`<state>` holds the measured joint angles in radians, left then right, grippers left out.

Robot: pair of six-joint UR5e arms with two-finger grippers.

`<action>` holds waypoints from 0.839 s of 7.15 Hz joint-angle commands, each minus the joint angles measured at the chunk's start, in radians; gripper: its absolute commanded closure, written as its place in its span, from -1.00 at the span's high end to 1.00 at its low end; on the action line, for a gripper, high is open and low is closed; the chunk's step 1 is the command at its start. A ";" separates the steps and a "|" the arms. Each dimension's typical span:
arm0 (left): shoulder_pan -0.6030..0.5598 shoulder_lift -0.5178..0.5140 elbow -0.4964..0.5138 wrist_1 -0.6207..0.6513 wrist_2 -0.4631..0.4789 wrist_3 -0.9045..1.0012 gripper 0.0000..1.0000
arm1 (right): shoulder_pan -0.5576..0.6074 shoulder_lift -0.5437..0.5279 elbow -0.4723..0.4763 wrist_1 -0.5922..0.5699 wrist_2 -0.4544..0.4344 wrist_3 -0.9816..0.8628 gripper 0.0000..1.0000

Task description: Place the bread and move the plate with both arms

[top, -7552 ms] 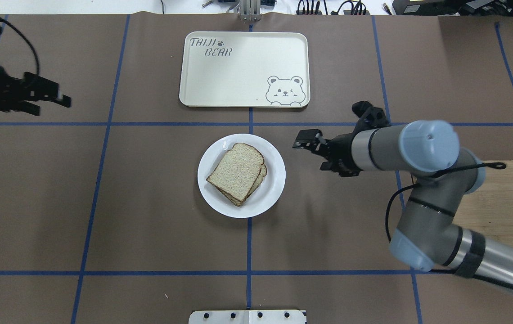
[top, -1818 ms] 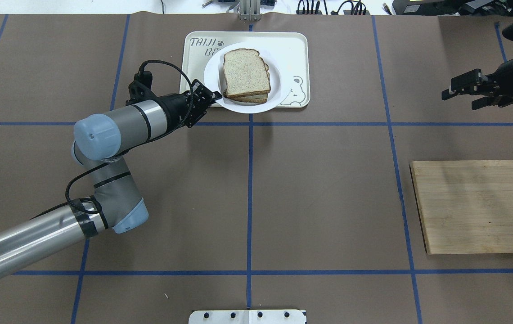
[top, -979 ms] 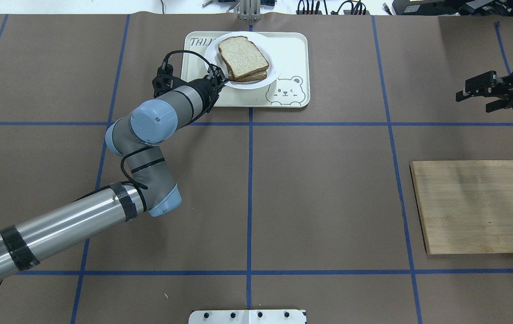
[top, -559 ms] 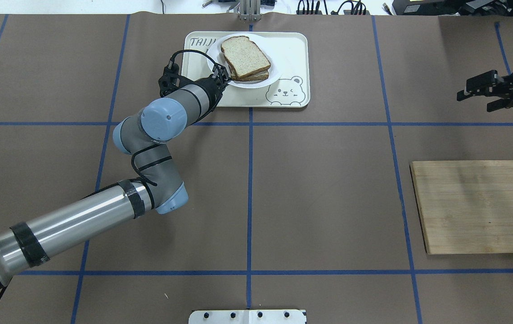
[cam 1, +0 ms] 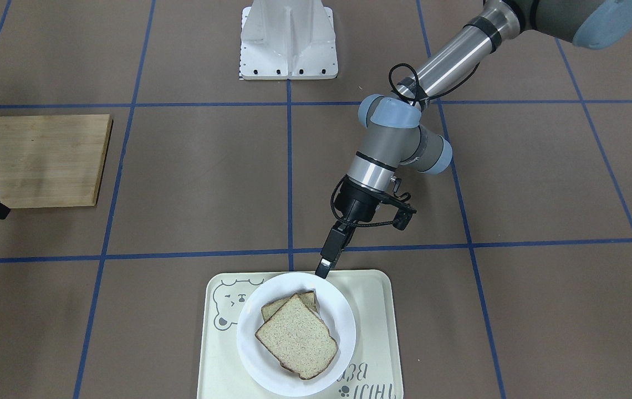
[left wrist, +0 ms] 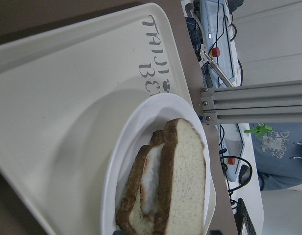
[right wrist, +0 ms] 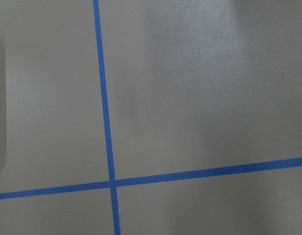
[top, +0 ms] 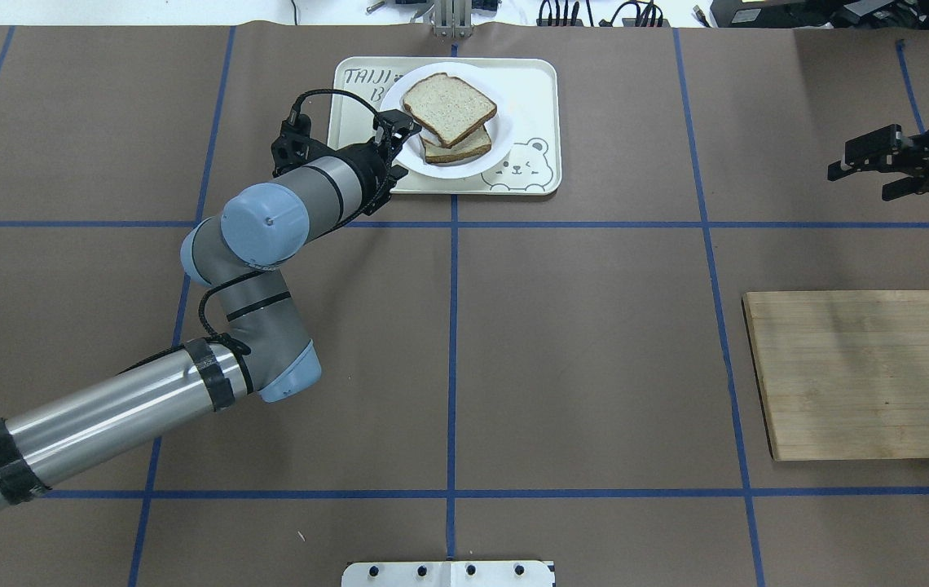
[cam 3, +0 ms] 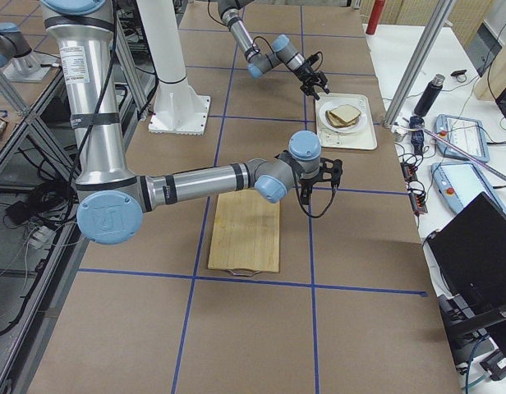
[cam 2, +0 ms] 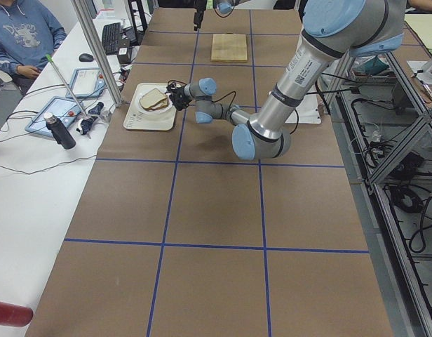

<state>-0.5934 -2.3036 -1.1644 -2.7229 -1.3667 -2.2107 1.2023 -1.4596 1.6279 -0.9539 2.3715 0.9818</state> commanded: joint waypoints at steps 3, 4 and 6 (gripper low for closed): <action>-0.006 0.299 -0.340 0.008 -0.107 0.053 0.94 | 0.000 0.012 0.001 0.000 0.000 0.000 1.00; -0.006 0.396 -0.410 0.009 -0.107 0.250 0.94 | 0.005 0.012 0.007 0.001 -0.002 0.000 1.00; -0.058 0.565 -0.497 0.094 -0.159 0.670 0.94 | 0.014 -0.002 0.013 0.001 -0.049 -0.074 1.00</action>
<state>-0.6157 -1.8278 -1.6126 -2.6875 -1.4888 -1.7754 1.2112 -1.4537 1.6381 -0.9528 2.3478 0.9594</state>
